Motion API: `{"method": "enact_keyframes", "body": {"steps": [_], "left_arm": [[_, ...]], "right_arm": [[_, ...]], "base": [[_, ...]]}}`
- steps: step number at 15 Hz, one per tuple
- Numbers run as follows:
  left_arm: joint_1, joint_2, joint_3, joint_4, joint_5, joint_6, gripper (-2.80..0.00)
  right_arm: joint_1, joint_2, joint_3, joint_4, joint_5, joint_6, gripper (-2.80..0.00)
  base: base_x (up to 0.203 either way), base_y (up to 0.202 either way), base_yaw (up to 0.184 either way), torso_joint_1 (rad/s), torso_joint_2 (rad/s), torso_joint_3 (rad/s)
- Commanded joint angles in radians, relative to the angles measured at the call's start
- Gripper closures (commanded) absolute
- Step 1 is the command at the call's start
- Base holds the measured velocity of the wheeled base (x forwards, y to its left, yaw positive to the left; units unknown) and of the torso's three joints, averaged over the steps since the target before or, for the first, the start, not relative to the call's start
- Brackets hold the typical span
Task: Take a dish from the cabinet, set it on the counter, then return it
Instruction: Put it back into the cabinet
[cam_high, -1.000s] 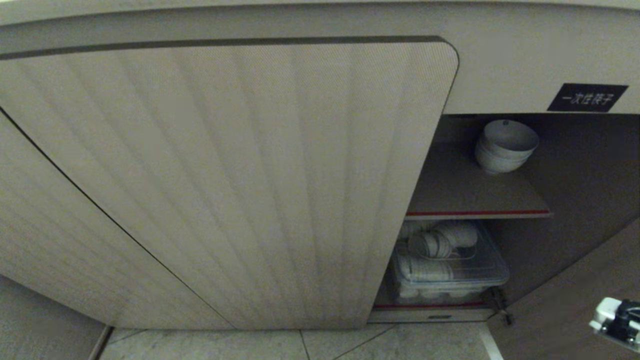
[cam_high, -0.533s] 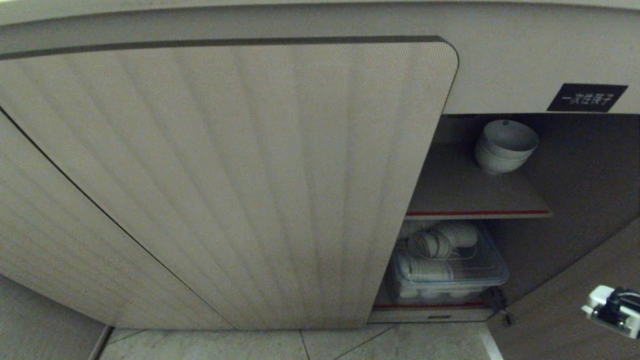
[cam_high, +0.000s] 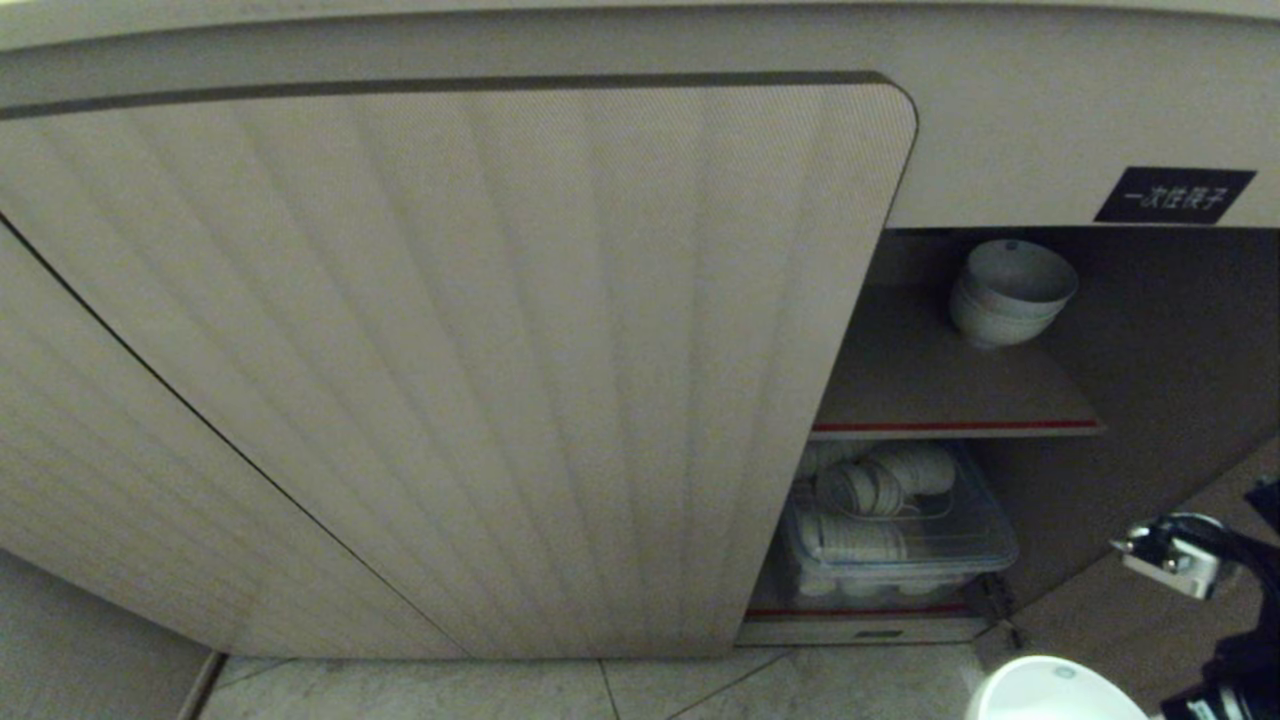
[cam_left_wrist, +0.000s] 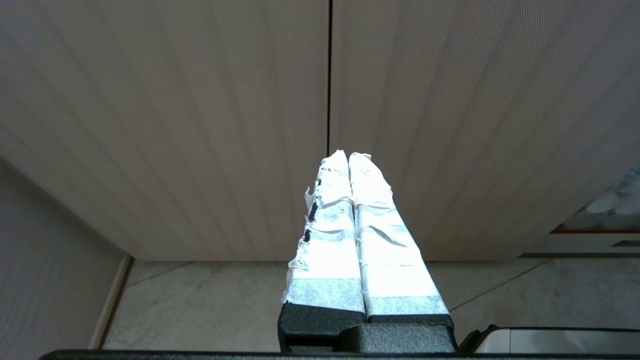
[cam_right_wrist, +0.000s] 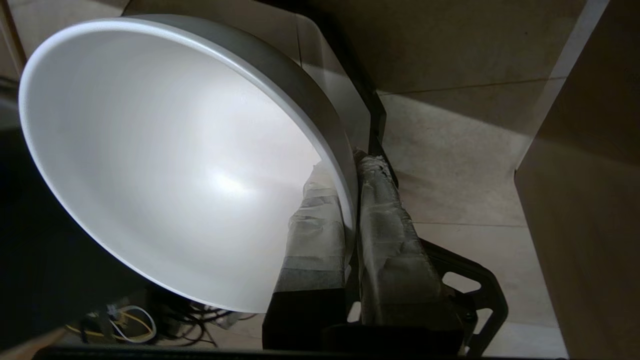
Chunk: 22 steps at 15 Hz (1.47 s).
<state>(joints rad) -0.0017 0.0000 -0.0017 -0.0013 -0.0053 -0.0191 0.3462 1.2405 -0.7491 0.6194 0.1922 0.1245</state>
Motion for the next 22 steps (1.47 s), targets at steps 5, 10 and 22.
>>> {"method": "enact_keyframes", "body": {"steps": [5,10,22], "left_arm": [[0.0,0.0,0.0,0.0,0.001,-0.001,0.0],[0.0,0.0,0.0,0.0,0.0,-0.001,0.0],[0.0,0.0,0.0,0.0,0.0,-0.001,0.0]], "right_arm": [[0.001,0.186,-0.104,-0.007,-0.017,0.125,0.0],[0.002,0.285,-0.205,-0.048,-0.016,0.272,0.0],[-0.014,0.379,-0.296,-0.154,-0.083,0.546,0.0]], "base": [[0.0,0.0,0.0,0.0,0.0,0.0],[0.0,0.0,0.0,0.0,0.0,0.0],[0.0,0.0,0.0,0.0,0.0,0.0]]}}
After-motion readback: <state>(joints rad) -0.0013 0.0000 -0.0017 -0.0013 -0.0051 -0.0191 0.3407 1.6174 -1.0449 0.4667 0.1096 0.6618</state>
